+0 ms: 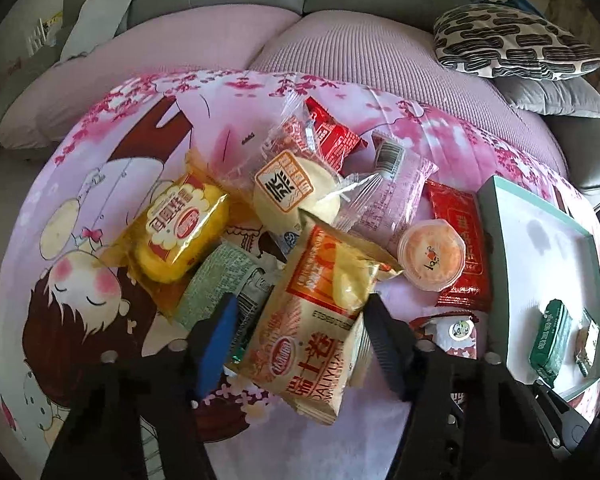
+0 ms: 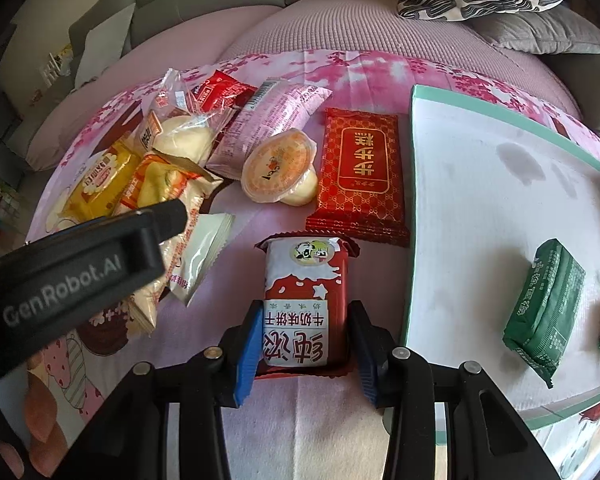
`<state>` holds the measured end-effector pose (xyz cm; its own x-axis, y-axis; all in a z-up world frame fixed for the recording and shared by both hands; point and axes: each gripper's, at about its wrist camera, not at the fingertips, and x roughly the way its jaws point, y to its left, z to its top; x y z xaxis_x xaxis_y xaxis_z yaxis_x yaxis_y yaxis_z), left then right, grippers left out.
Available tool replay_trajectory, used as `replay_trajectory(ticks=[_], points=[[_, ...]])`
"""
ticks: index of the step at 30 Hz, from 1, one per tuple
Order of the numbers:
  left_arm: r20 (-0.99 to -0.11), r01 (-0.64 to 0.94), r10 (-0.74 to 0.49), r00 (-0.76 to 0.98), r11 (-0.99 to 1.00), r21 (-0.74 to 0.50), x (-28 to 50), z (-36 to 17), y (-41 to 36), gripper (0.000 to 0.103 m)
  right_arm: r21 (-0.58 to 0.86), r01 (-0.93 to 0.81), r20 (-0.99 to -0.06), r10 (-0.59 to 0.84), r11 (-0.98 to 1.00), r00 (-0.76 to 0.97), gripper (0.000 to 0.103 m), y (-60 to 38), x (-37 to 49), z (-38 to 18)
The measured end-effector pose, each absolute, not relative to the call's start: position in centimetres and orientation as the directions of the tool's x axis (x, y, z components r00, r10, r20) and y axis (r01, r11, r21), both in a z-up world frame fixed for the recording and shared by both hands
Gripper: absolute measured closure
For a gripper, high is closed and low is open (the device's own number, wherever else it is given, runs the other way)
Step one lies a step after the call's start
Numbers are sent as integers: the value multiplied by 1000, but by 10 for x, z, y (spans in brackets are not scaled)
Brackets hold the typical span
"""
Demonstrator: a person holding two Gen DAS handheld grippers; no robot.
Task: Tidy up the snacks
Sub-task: 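Grasp the yellow-orange bread pack with the left gripper while the right gripper holds the red pack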
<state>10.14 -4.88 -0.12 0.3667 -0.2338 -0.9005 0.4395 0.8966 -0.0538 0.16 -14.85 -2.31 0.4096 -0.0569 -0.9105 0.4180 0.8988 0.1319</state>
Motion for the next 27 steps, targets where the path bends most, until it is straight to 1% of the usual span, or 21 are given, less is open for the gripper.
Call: replay_trajectory(ticks=[1, 3, 6, 11, 20, 27], points=[[-899, 441, -233, 372, 896, -50, 101, -1, -50, 46, 132, 418, -910, -57, 899, 410, 58, -148, 1, -23], [-897, 442, -235, 375, 896, -50, 101, -1, -50, 55, 134, 417, -910, -56, 899, 411, 58, -148, 1, -23], [-895, 439, -238, 377, 897, -54, 101, -1, -50, 57, 136, 413, -909, -53, 900, 414, 59, -148, 1, -24], [-895, 443, -232, 382, 896, -43, 101, -2, -51, 57, 125, 405, -908, -60, 906, 414, 59, -145, 4, -26], [-894, 444, -229, 384, 895, -39, 101, -4, -50, 58, 29, 379, -907, -135, 925, 399, 59, -132, 12, -31], [-894, 437, -237, 381, 898, -52, 103, -4, -48, 59, 15, 373, -903, -148, 928, 404, 59, -130, 15, -32]])
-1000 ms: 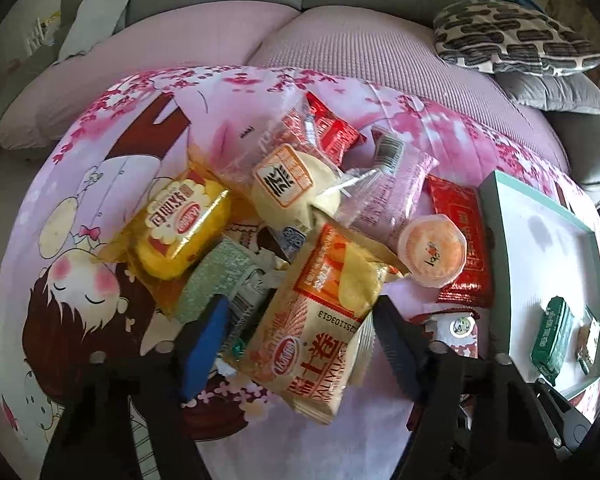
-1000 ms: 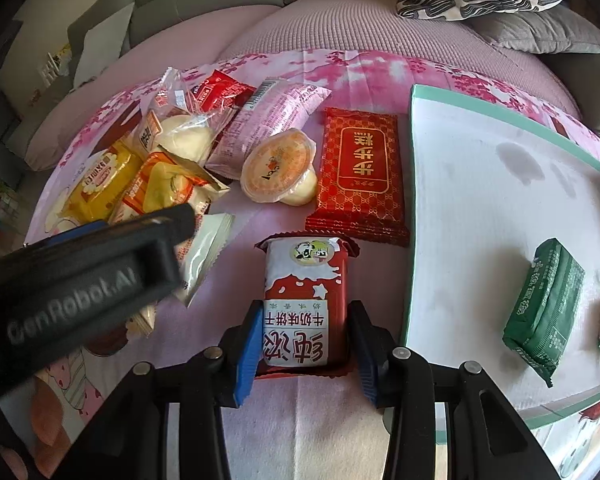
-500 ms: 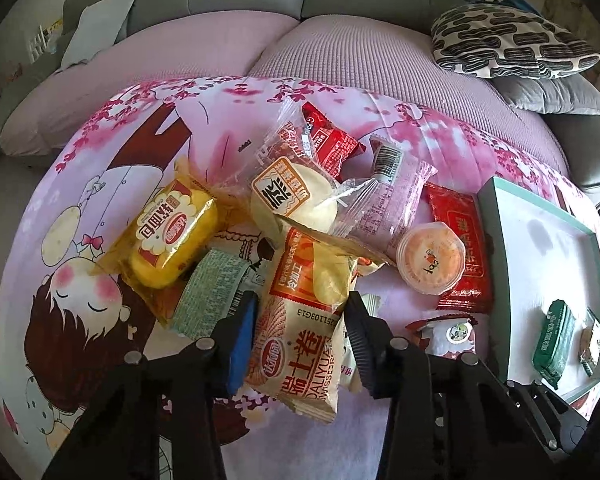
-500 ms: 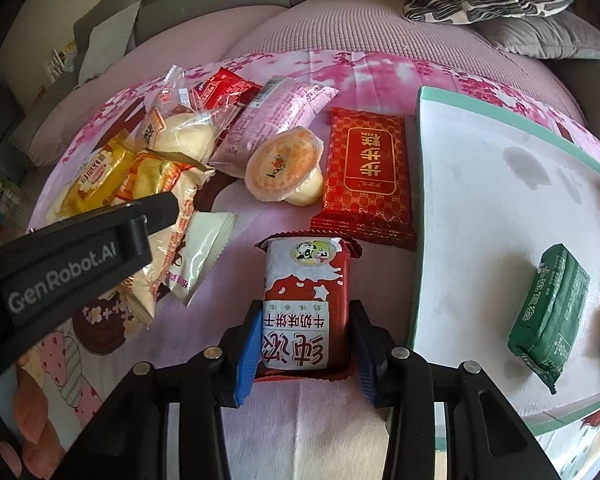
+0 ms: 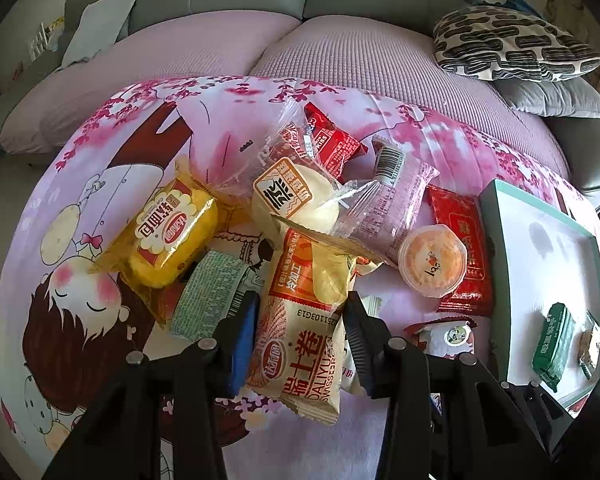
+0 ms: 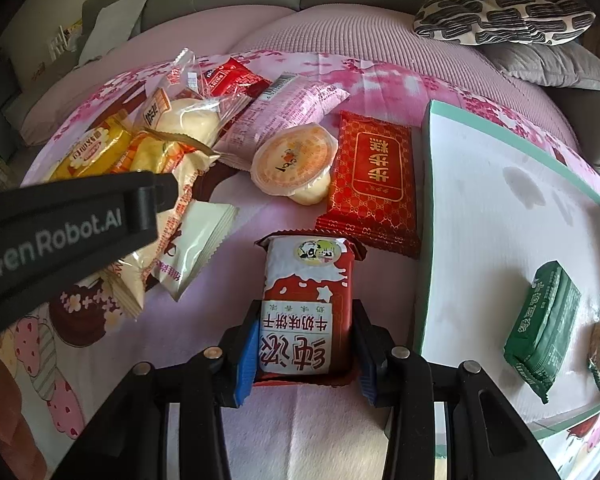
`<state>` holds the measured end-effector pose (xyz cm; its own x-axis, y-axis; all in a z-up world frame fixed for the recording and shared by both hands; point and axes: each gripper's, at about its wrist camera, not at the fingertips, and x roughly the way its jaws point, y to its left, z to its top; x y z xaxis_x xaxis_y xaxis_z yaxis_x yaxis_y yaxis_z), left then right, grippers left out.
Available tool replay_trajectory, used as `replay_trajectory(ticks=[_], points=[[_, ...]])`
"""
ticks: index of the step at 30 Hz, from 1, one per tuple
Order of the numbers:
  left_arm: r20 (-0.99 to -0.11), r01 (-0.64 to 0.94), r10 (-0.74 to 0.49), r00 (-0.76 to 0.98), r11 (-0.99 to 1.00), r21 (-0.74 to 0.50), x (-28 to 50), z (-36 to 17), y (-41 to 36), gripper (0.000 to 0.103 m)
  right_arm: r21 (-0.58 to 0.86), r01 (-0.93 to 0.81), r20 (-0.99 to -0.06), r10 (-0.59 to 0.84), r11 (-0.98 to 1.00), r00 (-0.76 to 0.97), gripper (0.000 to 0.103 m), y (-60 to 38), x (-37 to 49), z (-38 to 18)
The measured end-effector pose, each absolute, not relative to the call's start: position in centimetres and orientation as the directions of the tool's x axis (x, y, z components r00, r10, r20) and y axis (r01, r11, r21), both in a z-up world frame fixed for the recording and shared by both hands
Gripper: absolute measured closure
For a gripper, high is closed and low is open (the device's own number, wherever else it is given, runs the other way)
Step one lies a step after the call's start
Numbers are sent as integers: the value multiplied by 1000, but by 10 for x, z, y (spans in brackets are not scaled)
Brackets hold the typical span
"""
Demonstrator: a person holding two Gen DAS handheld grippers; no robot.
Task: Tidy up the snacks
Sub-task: 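Grasp the yellow-orange bread pack with the left gripper while the right gripper holds the red pack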
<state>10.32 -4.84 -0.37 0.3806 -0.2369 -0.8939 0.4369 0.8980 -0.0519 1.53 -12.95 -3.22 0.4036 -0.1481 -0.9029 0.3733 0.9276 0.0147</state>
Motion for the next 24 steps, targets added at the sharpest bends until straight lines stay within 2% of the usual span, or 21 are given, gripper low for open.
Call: replay_trajectory(ticks=[7, 9, 24], points=[[-893, 427, -239, 381, 902, -60, 103, -2, -48, 61, 8, 369, -900, -155, 929, 408, 59, -128, 14, -32], [-891, 429, -251, 379, 901, -72, 103, 0, -47, 66, 9, 368, -899, -153, 930, 410, 60, -128, 13, -31], [-852, 402, -297, 431, 908, -113, 101, 27, -39, 68, 112, 384, -876, -91, 916, 474, 61, -137, 0, -5]])
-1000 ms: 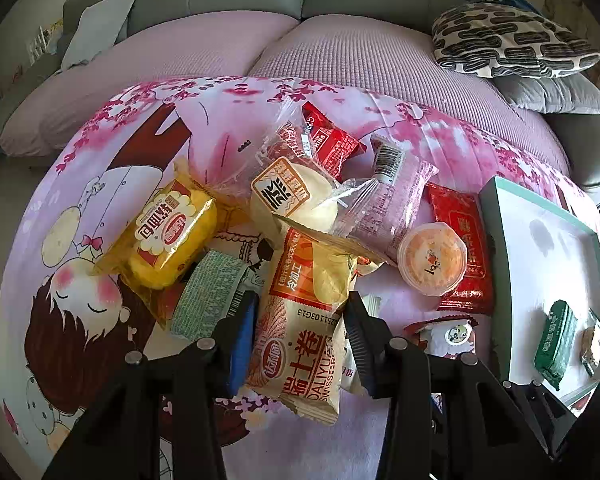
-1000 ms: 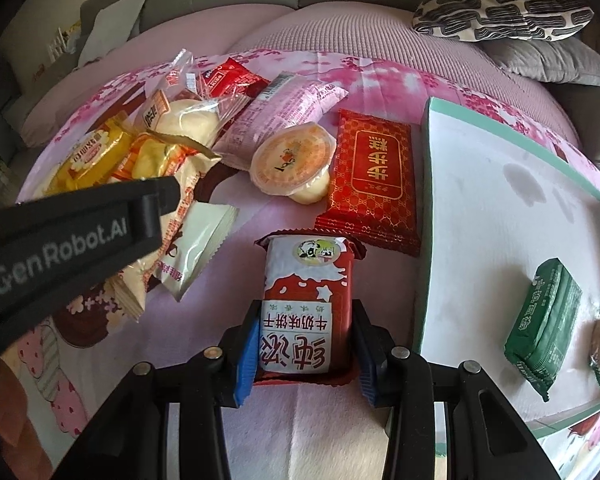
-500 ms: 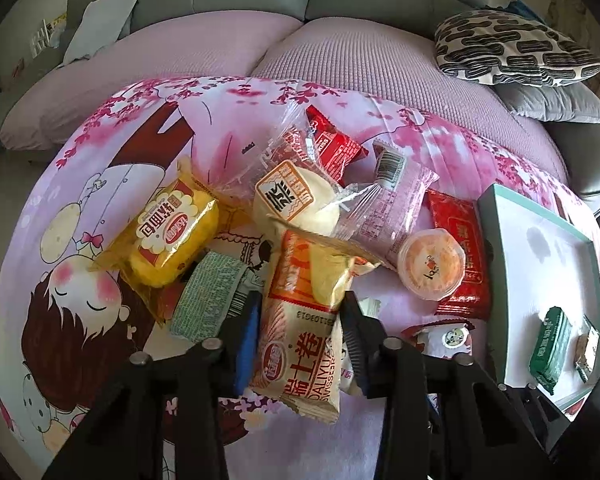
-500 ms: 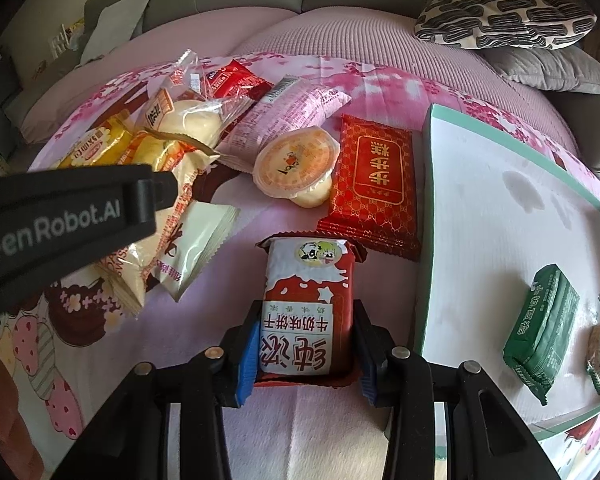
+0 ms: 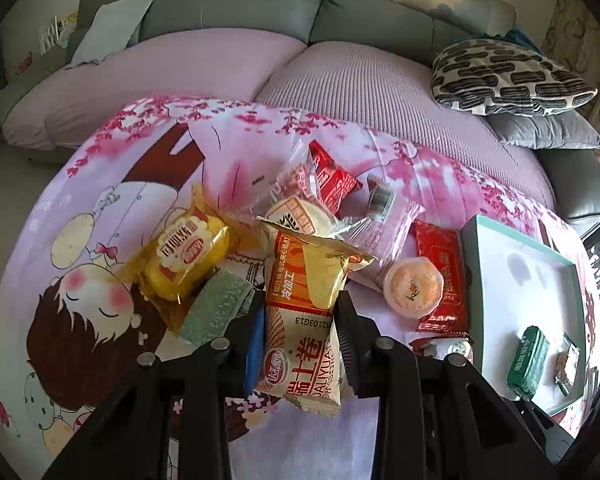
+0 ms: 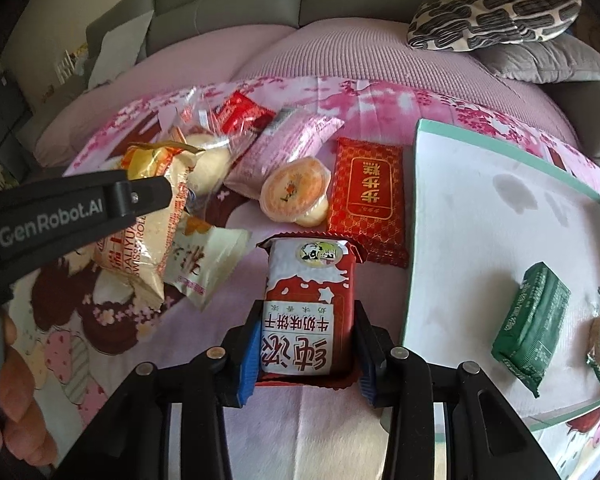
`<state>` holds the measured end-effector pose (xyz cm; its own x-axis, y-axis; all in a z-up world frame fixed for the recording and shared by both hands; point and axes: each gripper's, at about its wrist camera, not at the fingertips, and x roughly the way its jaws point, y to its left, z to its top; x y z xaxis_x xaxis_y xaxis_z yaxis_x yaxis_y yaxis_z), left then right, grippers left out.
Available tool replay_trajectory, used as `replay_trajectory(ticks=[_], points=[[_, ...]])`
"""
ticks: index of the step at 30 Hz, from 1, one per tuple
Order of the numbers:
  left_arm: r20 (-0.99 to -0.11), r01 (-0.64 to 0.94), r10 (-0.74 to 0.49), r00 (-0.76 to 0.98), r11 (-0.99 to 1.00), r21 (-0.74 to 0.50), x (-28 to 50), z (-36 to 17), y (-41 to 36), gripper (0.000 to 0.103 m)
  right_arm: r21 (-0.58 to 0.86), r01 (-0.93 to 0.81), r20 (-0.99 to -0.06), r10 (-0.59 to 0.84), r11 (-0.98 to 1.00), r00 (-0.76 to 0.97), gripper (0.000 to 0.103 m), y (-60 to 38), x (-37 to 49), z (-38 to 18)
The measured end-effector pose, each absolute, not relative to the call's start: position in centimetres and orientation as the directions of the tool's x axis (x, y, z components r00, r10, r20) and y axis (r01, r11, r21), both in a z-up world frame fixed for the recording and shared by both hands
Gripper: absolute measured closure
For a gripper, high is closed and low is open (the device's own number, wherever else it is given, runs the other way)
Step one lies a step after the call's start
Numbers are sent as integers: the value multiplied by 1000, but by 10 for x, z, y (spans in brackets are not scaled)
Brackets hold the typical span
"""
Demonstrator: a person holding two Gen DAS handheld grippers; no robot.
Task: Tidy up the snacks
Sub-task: 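Grasp the yellow-orange bread pack with the left gripper while the right gripper holds the red pack, then carry the bread pack with the left gripper while the right gripper carries the red pack over the tray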
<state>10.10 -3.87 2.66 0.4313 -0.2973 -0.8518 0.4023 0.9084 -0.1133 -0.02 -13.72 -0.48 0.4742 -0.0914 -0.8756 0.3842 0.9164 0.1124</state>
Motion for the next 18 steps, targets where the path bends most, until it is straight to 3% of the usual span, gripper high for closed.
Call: replay_trajectory(ticks=[11, 18], points=[[-796, 402, -338, 501, 906, -131, 94, 60, -33, 68, 168, 412, -851, -79, 896, 518, 61, -151, -15, 26], [-780, 461, -404, 478, 871, -168, 86, 67, -51, 68, 164, 499, -842, -143, 851, 520, 61, -186, -32, 43]])
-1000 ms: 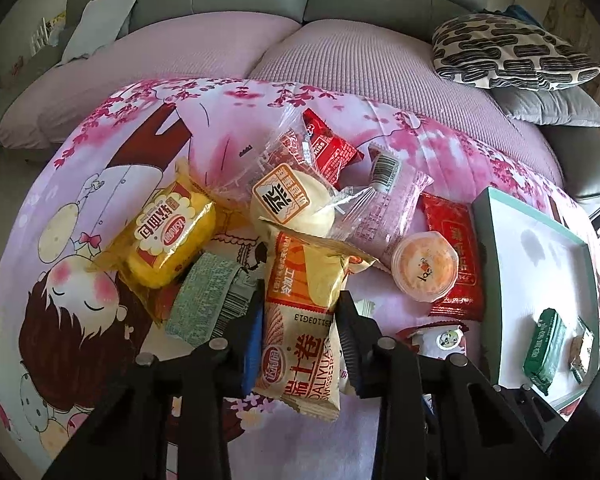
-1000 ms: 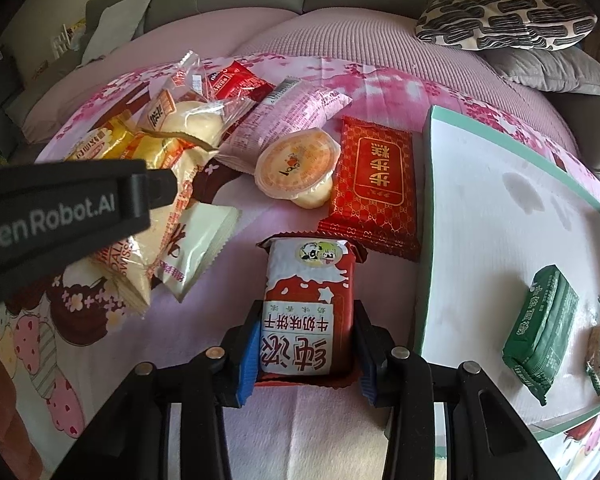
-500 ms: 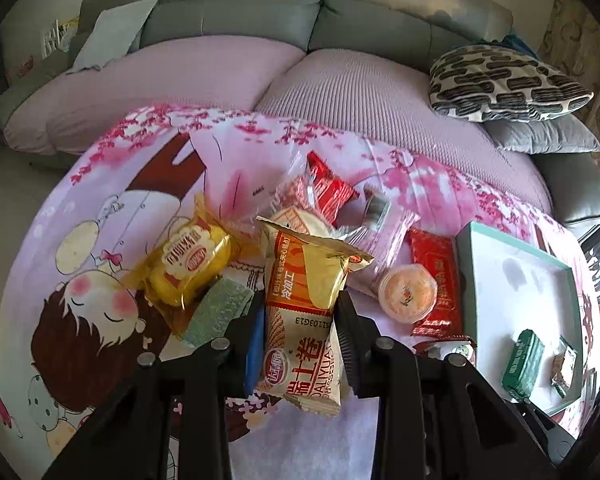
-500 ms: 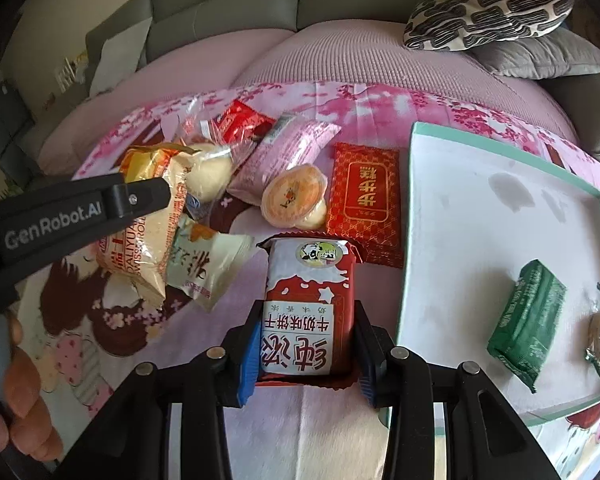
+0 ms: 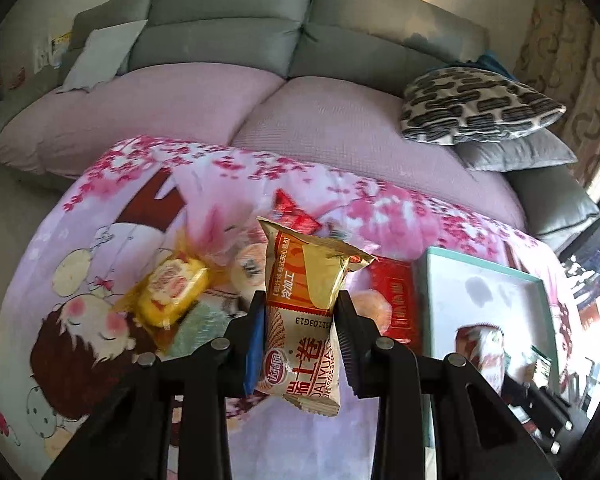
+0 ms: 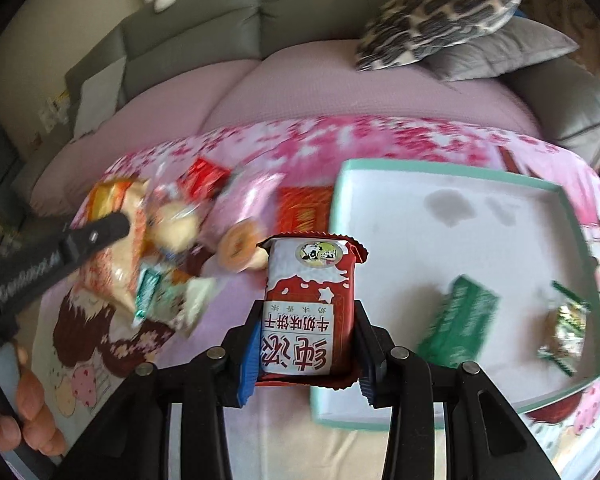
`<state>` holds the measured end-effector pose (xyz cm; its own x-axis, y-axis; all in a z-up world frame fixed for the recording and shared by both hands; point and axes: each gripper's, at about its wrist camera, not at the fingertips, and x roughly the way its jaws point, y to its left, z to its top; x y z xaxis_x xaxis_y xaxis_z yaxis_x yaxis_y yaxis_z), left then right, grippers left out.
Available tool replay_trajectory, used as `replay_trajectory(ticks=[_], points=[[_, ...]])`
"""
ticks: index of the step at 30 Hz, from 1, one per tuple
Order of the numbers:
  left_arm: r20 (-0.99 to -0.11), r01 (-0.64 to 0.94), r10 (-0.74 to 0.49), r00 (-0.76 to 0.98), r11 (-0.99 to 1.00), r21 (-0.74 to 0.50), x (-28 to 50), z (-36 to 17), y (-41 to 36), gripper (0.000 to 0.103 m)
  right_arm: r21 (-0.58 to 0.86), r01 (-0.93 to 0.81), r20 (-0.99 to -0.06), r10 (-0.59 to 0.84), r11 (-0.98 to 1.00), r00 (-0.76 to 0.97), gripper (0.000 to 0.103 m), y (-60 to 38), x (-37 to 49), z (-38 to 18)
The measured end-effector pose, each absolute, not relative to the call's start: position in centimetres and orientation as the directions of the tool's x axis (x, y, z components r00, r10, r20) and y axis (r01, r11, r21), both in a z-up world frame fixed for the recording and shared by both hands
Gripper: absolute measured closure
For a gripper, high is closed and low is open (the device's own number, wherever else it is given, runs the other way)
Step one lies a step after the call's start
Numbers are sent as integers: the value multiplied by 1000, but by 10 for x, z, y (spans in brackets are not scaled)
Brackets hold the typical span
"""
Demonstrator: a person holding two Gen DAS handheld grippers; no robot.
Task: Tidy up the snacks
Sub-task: 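Carry the bread pack with the left gripper while the right gripper carries the red pack over the tray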
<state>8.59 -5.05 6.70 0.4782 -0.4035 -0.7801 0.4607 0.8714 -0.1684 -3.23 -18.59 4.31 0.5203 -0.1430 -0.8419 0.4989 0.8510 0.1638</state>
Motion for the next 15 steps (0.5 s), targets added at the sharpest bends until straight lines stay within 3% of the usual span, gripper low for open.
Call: replay_trajectory(ticks=[15], points=[[-742, 670, -551, 382, 718, -188, 41, 76, -127, 68, 131, 756, -833, -343, 641, 435, 61, -303, -96, 60]])
